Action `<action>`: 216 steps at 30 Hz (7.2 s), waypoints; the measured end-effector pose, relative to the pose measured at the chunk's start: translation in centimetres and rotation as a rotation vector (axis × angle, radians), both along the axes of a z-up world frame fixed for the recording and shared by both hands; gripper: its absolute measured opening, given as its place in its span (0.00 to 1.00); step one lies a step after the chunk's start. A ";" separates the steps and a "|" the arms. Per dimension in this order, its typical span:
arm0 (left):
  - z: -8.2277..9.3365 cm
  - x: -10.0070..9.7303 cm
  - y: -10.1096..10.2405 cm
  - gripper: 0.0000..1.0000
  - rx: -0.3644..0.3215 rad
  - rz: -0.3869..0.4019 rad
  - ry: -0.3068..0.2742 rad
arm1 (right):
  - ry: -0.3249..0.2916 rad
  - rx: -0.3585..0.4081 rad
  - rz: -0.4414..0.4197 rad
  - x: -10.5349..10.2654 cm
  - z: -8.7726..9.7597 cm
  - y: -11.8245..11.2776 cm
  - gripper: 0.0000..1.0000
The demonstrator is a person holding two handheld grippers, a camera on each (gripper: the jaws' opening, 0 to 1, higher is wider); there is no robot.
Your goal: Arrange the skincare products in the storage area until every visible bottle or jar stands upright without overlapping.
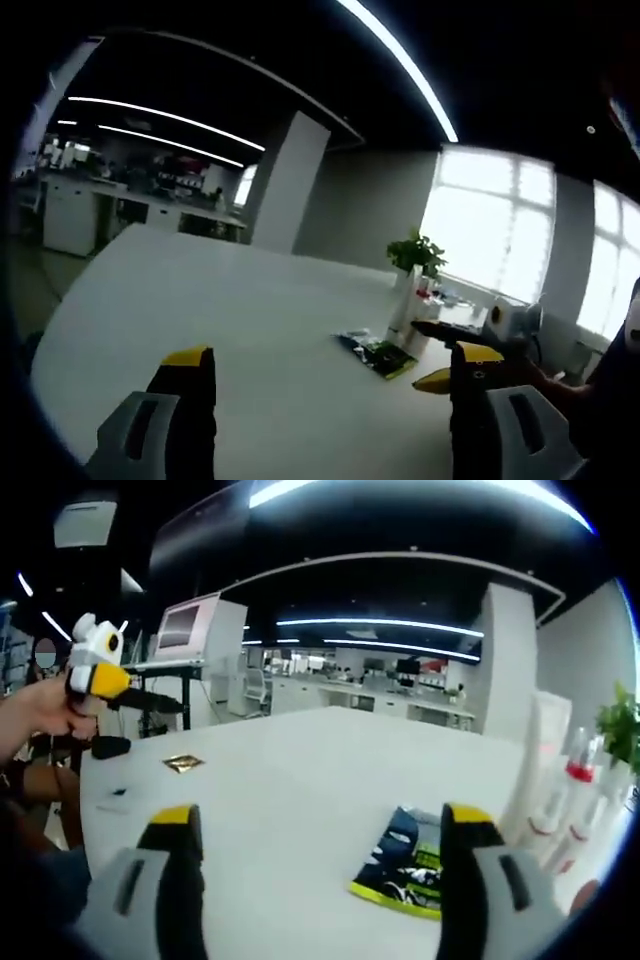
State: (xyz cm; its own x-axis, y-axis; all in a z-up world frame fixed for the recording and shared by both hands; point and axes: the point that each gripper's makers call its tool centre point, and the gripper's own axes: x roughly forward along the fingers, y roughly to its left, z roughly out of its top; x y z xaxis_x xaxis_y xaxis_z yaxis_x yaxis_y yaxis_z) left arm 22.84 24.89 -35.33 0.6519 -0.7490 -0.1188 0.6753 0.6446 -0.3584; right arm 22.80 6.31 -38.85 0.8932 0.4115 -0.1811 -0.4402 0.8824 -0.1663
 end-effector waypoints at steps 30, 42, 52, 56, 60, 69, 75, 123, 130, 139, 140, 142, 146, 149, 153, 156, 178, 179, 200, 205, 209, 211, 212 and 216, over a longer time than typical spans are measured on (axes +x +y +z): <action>-2.8 -2.4 8.4 1.00 -0.004 0.179 0.054 | 0.085 -0.011 0.258 -2.5 -2.2 11.7 1.00; -3.2 -3.0 9.8 1.00 -0.024 0.205 0.062 | 0.149 -0.028 0.392 -5.2 -4.4 17.7 1.00; -3.2 -3.3 10.9 1.00 -0.037 0.225 0.058 | 0.178 -0.051 0.447 -6.3 -5.5 20.3 1.00; -3.4 -3.4 10.9 1.00 -0.037 0.220 0.067 | 0.207 -0.051 0.463 -6.7 -6.3 21.4 1.00; -3.4 -3.5 10.8 1.00 -0.043 0.214 0.064 | 0.224 -0.056 0.473 -6.9 -6.9 22.1 1.00; -3.3 -3.5 11.3 1.00 -0.056 0.219 0.063 | 0.233 -0.059 0.465 -6.6 -7.2 22.3 0.93; -3.3 -3.4 11.3 1.00 -0.059 0.214 0.060 | 0.214 -0.058 0.469 -6.6 -6.6 22.9 0.85; -5.0 -3.7 12.9 0.97 -0.055 0.220 0.098 | 0.299 -0.097 0.518 -7.0 -8.7 23.9 0.23; -5.8 -4.6 11.7 0.87 -0.044 0.150 0.147 | 0.263 -0.148 0.519 -6.7 -8.6 23.6 0.09; -7.2 -5.9 9.9 0.83 -0.006 0.059 0.215 | 0.255 -0.151 0.533 -7.0 -8.4 23.4 0.03; -7.2 -6.0 9.9 0.83 -0.004 0.054 0.215 | 0.256 -0.148 0.532 -7.0 -8.4 23.3 0.03; -7.2 -6.2 9.8 0.83 -0.002 0.048 0.218 | 0.258 -0.146 0.529 -6.9 -8.4 23.2 0.04; -7.3 -6.5 9.6 0.80 0.005 0.028 0.231 | 0.261 -0.144 0.524 -6.9 -8.5 23.2 0.06; -7.2 -6.7 9.5 0.78 -0.007 0.021 0.239 | 0.261 -0.144 0.520 -6.8 -8.5 23.2 0.07; -7.1 -6.9 9.4 0.78 -0.005 0.012 0.244 | 0.262 -0.143 0.520 -6.9 -8.6 23.3 0.07; -7.2 -7.0 9.3 0.78 -0.001 0.004 0.249 | 0.263 -0.143 0.520 -6.9 -8.6 23.4 0.08; -9.0 -7.0 7.1 0.59 0.075 -0.070 0.436 | 0.245 -0.137 0.520 -6.9 -8.6 23.4 0.09; -9.0 -6.9 7.0 0.59 0.076 -0.072 0.442 | 0.245 -0.136 0.520 -6.9 -8.6 23.4 0.09; -10.4 -7.7 4.8 0.59 0.185 -0.154 0.573 | 0.223 -0.075 0.523 -6.9 -8.6 23.4 0.08; -10.4 -7.7 4.6 0.59 0.194 -0.164 0.586 | 0.221 -0.062 0.523 -6.8 -8.6 23.3 0.07; -10.3 -7.8 4.6 0.59 0.186 -0.164 0.598 | 0.218 -0.051 0.527 -6.7 -8.6 23.3 0.05; -10.3 -7.7 4.7 0.58 0.176 -0.166 0.602 | 0.218 -0.047 0.524 -6.6 -8.6 23.3 0.05; -10.3 -7.7 4.7 0.58 0.170 -0.165 0.605 | 0.217 -0.045 0.523 -6.6 -8.6 23.2 0.04; -10.4 -7.7 5.0 0.55 0.165 -0.163 0.614 | 0.217 -0.042 0.526 -6.5 -8.6 23.2 0.04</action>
